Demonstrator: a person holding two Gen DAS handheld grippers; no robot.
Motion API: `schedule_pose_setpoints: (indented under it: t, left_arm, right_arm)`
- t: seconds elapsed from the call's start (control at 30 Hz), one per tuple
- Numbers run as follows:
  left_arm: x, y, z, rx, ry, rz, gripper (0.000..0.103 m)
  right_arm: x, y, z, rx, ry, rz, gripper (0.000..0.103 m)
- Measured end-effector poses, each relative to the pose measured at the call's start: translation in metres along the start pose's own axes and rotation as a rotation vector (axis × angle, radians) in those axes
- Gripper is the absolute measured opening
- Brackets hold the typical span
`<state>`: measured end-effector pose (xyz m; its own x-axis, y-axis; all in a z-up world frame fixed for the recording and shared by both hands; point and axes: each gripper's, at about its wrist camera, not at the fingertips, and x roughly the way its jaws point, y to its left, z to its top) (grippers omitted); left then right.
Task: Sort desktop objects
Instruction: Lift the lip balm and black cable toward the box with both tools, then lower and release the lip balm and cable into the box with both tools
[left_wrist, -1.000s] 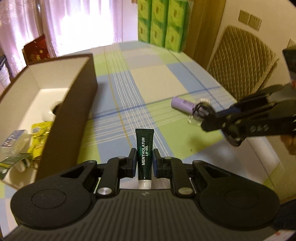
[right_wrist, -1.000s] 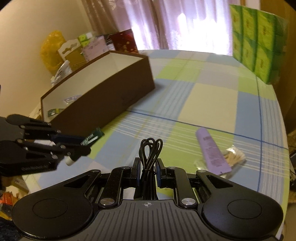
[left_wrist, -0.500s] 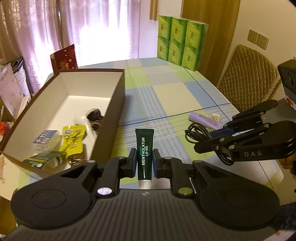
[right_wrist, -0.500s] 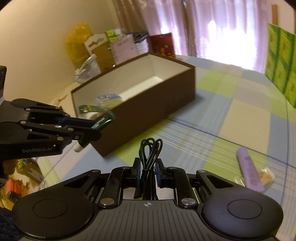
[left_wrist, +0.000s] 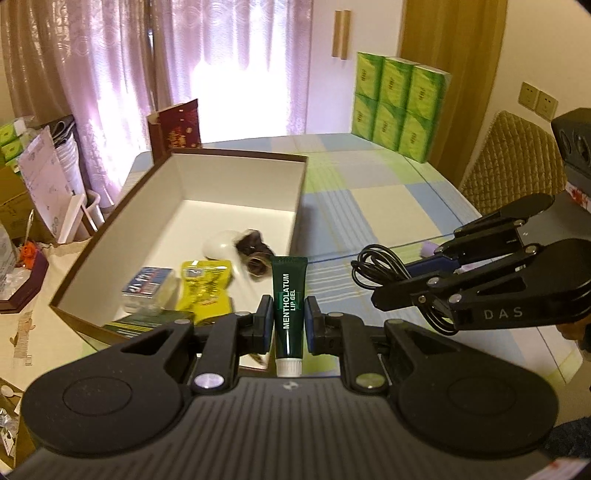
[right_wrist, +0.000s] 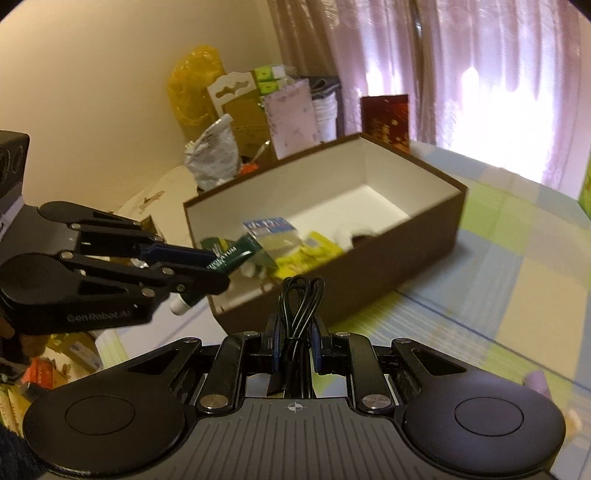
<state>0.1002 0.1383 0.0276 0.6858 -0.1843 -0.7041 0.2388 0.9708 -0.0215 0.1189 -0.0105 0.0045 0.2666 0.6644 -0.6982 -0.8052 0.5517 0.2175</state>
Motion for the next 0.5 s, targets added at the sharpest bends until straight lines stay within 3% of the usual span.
schedule_pose_setpoints:
  t: [0.5]
  left_arm:
    - [0.022, 0.068, 0.025, 0.004, -0.024, 0.007, 0.014]
  right_arm:
    - [0.056, 0.02, 0.058, -0.007, -0.012, -0.008, 0.013]
